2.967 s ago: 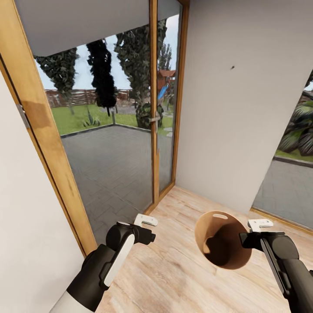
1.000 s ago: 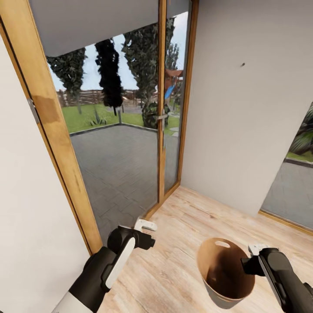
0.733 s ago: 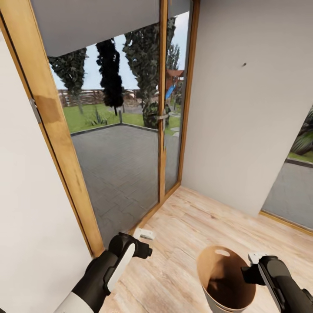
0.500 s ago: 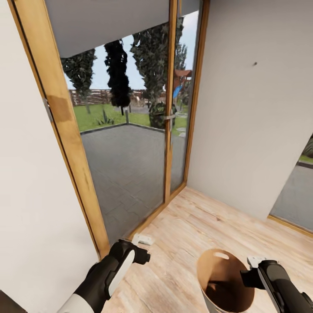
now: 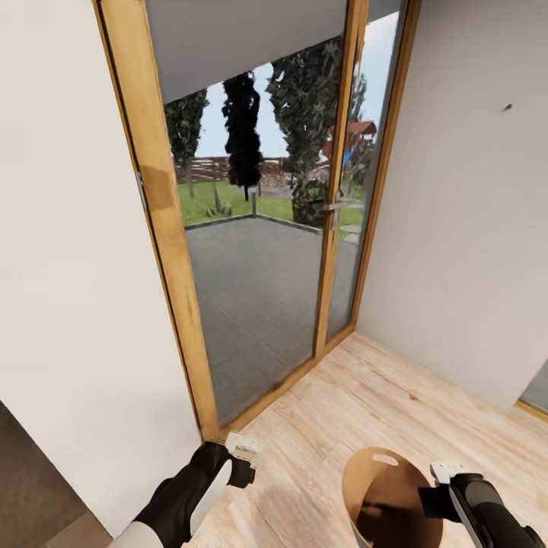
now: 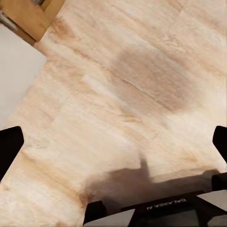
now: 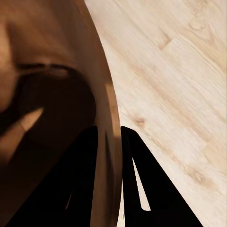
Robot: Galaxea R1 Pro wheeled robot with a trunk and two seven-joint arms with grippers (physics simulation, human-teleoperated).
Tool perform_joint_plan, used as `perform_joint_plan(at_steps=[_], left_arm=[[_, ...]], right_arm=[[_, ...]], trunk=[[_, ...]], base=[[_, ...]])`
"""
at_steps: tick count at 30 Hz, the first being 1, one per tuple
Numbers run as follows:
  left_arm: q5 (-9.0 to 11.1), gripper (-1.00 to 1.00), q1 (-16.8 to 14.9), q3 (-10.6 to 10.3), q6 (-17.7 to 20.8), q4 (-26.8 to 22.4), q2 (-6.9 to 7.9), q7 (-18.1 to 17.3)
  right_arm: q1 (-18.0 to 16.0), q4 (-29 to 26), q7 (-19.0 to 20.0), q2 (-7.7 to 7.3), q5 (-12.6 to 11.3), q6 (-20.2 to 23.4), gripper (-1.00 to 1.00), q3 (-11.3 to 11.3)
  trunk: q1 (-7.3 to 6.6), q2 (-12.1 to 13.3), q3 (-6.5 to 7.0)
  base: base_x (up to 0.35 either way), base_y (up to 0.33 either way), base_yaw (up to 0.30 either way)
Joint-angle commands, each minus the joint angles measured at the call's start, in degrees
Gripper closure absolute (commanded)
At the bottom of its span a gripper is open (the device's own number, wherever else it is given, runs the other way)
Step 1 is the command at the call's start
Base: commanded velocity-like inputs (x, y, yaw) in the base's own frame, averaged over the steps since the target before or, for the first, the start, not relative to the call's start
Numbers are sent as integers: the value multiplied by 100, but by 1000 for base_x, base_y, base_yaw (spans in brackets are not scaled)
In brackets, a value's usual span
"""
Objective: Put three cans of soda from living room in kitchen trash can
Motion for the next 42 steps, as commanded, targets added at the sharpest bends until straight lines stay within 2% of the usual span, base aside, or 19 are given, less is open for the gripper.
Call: perform_joint_plan(at_steps=[1,2,10,22,28,32,42], left_arm=[[-1,-100,0,0,-36,67,0,0],[-1,-100,0,-5,-112,256,0,-1],[-4,-100,-6,-23,-409,664,-3,-2],[-25,-100,-3,-25,-495,913,-7,-1],[-37,-100,-6,-36,-783,1271,-18,0],[-41,-100,-7,-48,-905,1495,-31,-1],[-41,-100,-7,-39,-1123,1578,-19,4]], right_arm=[[-2,46,21,0,-58,-89,100,-3],[-2,132,-4,-2,-58,-276,100,-10],[-2,235,-28,-8,-52,-480,100,-19],[-2,276,-31,-9,-56,-517,100,-24],[-2,279,-28,-37,-57,-518,100,-47],[-2,339,-6,-45,-55,-519,100,-166],[-2,503,3,-37,-58,-526,100,-233]], trunk=[[0,-1,0],[0,-1,-1],[0,-1,-2],[0,-1,-3],[0,-1,-3],[0,-1,-3],[0,-1,-3]], base=[[0,0,229],[0,0,117],[0,0,46],[0,0,3],[0,0,0],[0,0,0],[0,0,0]])
